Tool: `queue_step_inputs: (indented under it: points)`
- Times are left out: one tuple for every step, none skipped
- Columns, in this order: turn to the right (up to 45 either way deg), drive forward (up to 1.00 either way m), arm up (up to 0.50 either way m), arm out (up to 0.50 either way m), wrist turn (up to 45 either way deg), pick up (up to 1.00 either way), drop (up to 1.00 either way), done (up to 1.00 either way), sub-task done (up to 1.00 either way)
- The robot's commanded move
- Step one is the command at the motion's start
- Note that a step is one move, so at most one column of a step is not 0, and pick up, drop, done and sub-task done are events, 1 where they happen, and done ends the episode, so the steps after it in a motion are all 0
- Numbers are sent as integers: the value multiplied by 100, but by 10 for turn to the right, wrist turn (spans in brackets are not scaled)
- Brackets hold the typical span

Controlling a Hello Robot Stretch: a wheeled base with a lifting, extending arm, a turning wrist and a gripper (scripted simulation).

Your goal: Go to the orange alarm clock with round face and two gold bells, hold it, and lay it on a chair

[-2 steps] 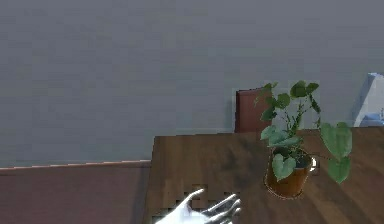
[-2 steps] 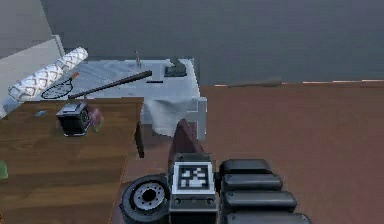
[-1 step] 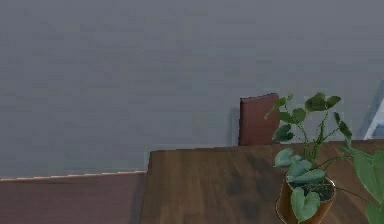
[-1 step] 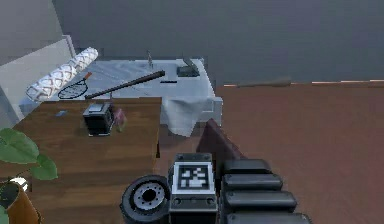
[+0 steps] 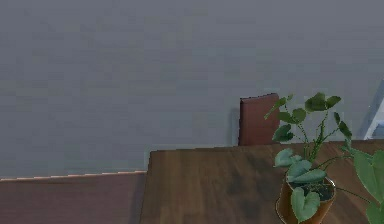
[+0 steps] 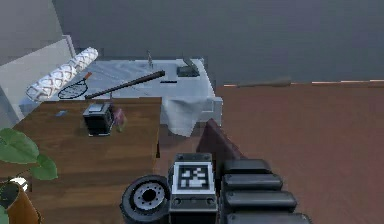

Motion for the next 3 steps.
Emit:
queue_step_inputs:
  points:
    - [0, 0, 0, 38, 0, 0, 0, 0, 0]
    - [0, 0, 0, 0, 450, 0, 0, 0, 0]
    - [0, 0, 0, 0, 450, 0, 0, 0, 0]
